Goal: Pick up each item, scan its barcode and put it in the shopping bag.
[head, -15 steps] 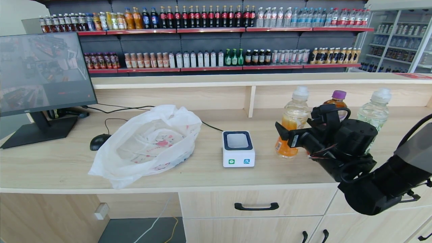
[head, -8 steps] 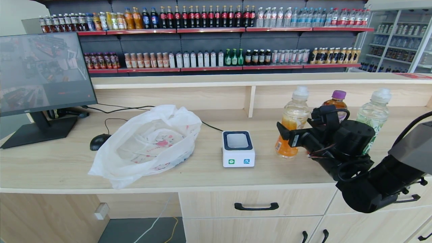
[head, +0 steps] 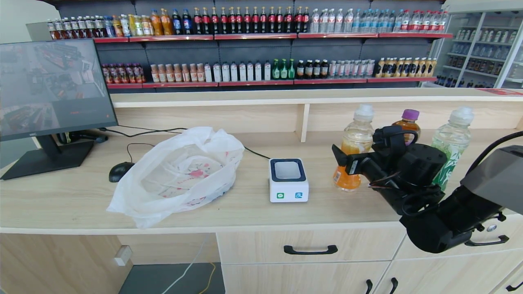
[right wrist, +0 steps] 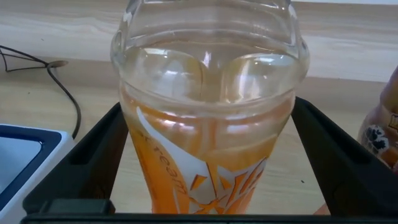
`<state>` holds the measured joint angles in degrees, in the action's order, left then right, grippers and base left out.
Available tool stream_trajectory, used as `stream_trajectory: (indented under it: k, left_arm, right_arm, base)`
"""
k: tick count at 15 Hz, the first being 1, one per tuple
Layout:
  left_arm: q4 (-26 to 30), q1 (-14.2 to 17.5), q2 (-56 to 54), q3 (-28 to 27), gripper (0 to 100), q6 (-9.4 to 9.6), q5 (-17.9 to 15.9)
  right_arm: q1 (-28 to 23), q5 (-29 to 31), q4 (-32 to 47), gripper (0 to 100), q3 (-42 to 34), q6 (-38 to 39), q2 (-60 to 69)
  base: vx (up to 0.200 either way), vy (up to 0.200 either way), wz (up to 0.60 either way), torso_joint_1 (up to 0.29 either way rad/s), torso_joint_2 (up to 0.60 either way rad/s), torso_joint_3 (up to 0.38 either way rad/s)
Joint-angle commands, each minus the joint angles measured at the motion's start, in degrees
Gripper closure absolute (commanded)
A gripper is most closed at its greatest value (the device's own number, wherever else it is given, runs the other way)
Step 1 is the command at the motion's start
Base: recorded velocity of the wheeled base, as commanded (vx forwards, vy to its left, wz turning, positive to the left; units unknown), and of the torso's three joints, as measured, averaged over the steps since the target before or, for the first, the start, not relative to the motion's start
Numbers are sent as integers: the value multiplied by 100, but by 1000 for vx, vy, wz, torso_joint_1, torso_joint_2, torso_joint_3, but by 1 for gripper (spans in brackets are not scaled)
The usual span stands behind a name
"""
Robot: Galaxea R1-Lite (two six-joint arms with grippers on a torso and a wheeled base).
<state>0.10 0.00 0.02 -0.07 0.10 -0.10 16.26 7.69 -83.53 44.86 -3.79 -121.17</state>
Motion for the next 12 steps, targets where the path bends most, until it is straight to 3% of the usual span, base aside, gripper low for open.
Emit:
stream_trajectory:
  k: [1, 11, 12]
  left_arm:
    - [-1, 0, -2, -1, 0, -1, 1]
    - [-1, 0, -2, -1, 0, -1, 1]
    - [-1, 0, -2, -1, 0, -1, 1]
  right_arm:
    - [0, 4, 3, 0, 67, 1, -38]
    - [0, -5, -76, 0, 321, 10, -222]
    - [0, 4, -208, 100, 339, 1, -284]
  base:
    - [0, 0, 0, 0, 0, 0]
    - [0, 0, 0, 0, 0, 0]
    - [0, 0, 0, 0, 0, 0]
